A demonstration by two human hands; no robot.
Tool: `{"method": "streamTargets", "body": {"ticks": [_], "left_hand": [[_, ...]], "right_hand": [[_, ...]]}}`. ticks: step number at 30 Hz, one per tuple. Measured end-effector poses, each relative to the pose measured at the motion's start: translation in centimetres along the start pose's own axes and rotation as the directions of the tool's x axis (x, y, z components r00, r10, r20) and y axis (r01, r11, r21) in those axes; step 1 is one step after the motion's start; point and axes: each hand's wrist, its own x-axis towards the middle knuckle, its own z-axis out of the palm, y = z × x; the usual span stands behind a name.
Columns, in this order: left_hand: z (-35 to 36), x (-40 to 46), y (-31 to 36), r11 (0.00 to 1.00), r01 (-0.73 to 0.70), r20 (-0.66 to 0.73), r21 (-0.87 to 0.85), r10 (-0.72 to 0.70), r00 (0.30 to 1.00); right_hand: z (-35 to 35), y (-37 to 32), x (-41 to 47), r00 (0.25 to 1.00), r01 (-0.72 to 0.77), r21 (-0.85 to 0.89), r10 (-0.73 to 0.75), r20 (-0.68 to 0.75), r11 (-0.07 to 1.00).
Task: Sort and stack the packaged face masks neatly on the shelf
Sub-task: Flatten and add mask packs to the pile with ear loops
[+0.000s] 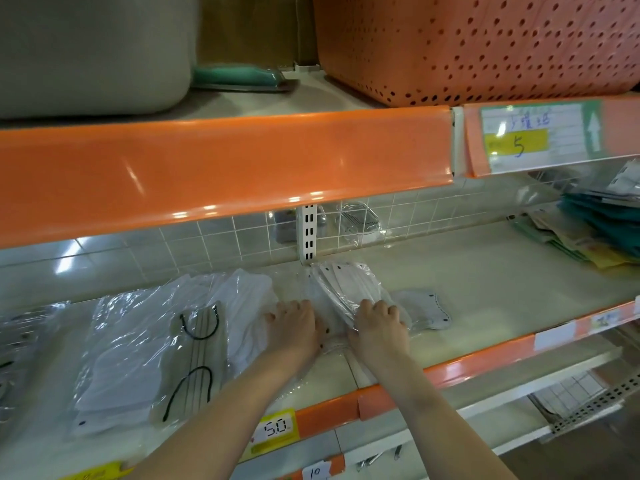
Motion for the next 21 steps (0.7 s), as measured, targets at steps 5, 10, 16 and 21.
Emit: {"method": "streamTargets", "body": {"ticks": [5,10,16,21], "left_hand": [[-0.2,-0.4,1.2,0.983,-0.035,-0.019,-0.182,0.032,0.999],[-0.8,-0.4,2.1,0.817,0.064,0.014,-0.573,-0.069,0.998],[-1.3,1.0,3.2,0.468,0.250,0.097,-0.848,-0.326,0.940],[-1.1,1.3,3.7,0.265,0.324,0.215,-0.908,-0.370,0.904]], "right_hand": [[-0.6,0.5,0.1,0.998,0.043,-0.031,-0.044,-0.041,0.999],[0.1,0.9,-0.3,0.994,0.075,0.056,-0.070,-0.085,0.996],[0.2,1.0,-1.5,0.993,0.078,0.192,-0.060,-0.101,0.978],[0.2,0.6,-2.6,0.995,0.086,0.212,-0.074,-0.066,0.974]]}}
